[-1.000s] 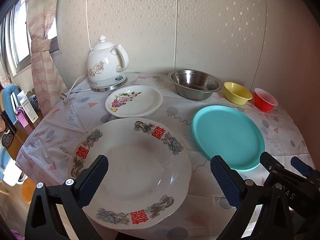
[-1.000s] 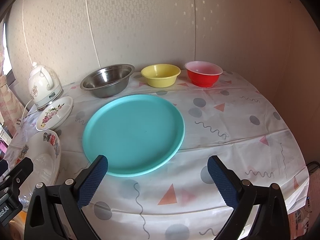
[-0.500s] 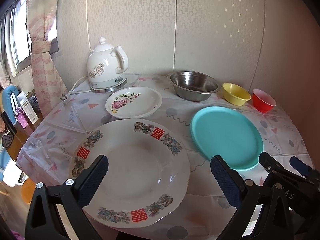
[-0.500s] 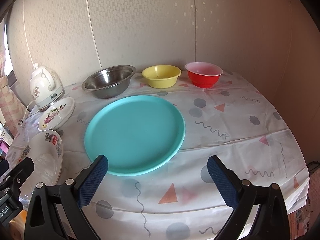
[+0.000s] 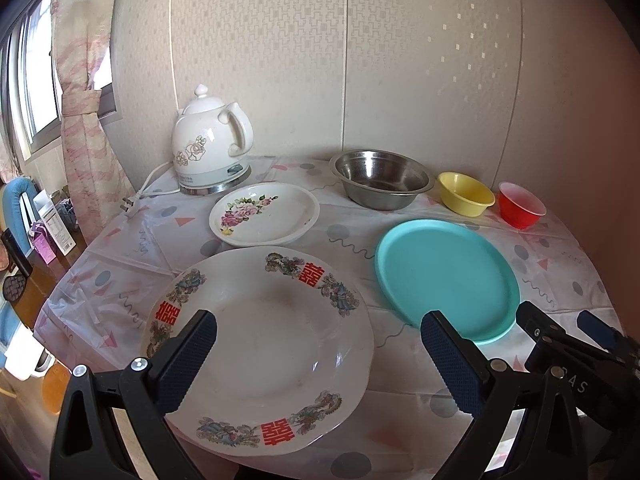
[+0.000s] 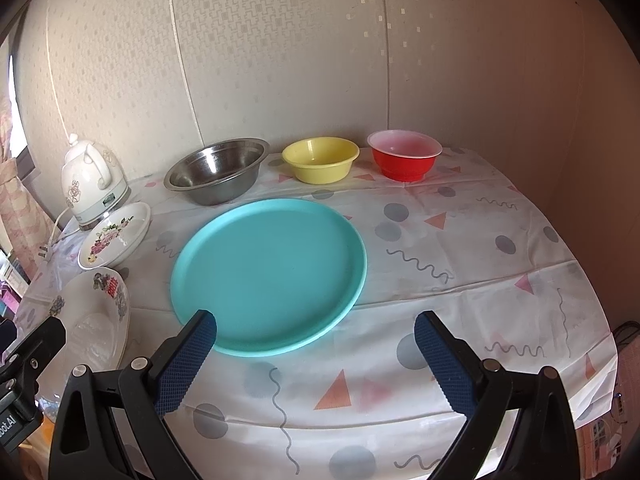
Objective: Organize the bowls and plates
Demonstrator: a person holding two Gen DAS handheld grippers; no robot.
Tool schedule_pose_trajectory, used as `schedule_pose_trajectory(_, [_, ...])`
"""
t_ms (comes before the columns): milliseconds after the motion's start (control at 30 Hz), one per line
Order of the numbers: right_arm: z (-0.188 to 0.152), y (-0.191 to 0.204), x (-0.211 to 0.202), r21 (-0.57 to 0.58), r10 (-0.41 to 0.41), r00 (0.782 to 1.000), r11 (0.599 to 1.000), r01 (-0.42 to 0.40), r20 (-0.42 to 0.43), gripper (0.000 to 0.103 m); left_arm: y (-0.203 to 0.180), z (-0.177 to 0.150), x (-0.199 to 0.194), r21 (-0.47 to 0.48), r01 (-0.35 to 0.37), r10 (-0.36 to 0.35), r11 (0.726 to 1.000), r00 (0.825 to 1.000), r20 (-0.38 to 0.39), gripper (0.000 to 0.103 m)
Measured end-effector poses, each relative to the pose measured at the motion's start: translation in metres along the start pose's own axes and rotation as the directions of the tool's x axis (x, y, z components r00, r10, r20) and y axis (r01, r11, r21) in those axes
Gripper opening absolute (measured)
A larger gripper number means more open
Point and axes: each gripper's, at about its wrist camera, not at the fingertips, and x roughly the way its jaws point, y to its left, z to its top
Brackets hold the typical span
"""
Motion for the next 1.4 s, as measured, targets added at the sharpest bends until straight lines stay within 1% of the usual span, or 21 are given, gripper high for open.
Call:
schedule_pose_trajectory(833, [0.000,-0.005,0.017,0.028,-0.006,0.999,1.000,0.007,-0.050,0.101,-0.011,0.000,0.013,0.031,0.026,-0.025,0.999,0.999,-0.033,0.103])
schedule_pose_trajectory(933, [0.000,-0.008,0.020,0.031,-0.005,0.998,0.999,0.007,-0.058,0.101,-0.013,0.000,0.017,0.037,0.050,-0.048,0.998,0.998,-0.047,0.103])
schedule_pose_trajectory(1000, [0.003,-0.012,0.023,0.036,-0.004,0.998,0.999,0.006,-0.064,0.100,-0.014,0.001,0.020,0.036,0.093,-0.091,0.995,0.994,-0.058,0.103])
schedule_pose_trajectory(1033, [0.004,-0.014,0.024,0.042,0.001,0.998,0.999,0.002,-0.069,0.097,-0.013,0.003,0.021,0.029,0.133,-0.131,0.991,0.989,-0.061,0.103])
schedule_pose_trajectory(1067, [0.006,-0.018,0.027,0.050,0.012,0.997,0.999,-0.008,-0.077,0.096,-0.012,0.006,0.022,0.016,0.184,-0.183,0.983,0.981,-0.068,0.103])
schedule_pose_trajectory(1133, [0.012,-0.027,0.033,0.075,0.027,0.995,0.997,-0.020,-0.098,0.092,-0.010,0.014,0.027,-0.009,0.251,-0.250,0.968,0.963,-0.095,0.103])
schedule_pose_trajectory(1167, [0.014,-0.030,0.036,0.086,0.033,0.994,0.996,-0.023,-0.108,0.090,-0.011,0.018,0.030,-0.014,0.267,-0.267,0.964,0.958,-0.108,0.103])
schedule_pose_trajectory(1200, [0.017,-0.035,0.040,0.097,0.039,0.992,0.995,-0.028,-0.119,0.085,-0.011,0.024,0.034,-0.020,0.286,-0.286,0.958,0.951,-0.117,0.103])
schedule_pose_trajectory(1233, [0.021,-0.039,0.045,0.107,0.047,0.990,0.994,-0.033,-0.131,0.078,-0.012,0.029,0.038,-0.025,0.300,-0.301,0.954,0.946,-0.124,0.103])
schedule_pose_trajectory(1267, [0.024,-0.043,0.048,0.109,0.047,0.989,0.994,-0.032,-0.138,0.074,-0.012,0.034,0.041,-0.032,0.307,-0.309,0.951,0.942,-0.130,0.103])
schedule_pose_trajectory(1300, [0.027,-0.045,0.052,0.110,0.047,0.988,0.993,-0.031,-0.145,0.067,-0.013,0.039,0.046,-0.039,0.316,-0.318,0.948,0.938,-0.136,0.101])
schedule_pose_trajectory(1333, [0.030,-0.048,0.057,0.112,0.049,0.987,0.993,-0.032,-0.155,0.060,-0.014,0.044,0.051,-0.035,0.319,-0.321,0.947,0.936,-0.146,0.101])
schedule_pose_trajectory(1367, [0.033,-0.051,0.063,0.116,0.055,0.984,0.993,-0.036,-0.168,0.055,-0.016,0.049,0.055,-0.021,0.318,-0.318,0.948,0.936,-0.154,0.100])
schedule_pose_trajectory(1400, [0.036,-0.052,0.068,0.118,0.059,0.982,0.992,-0.038,-0.179,0.049,-0.018,0.053,0.060,-0.009,0.316,-0.313,0.949,0.936,-0.160,0.097])
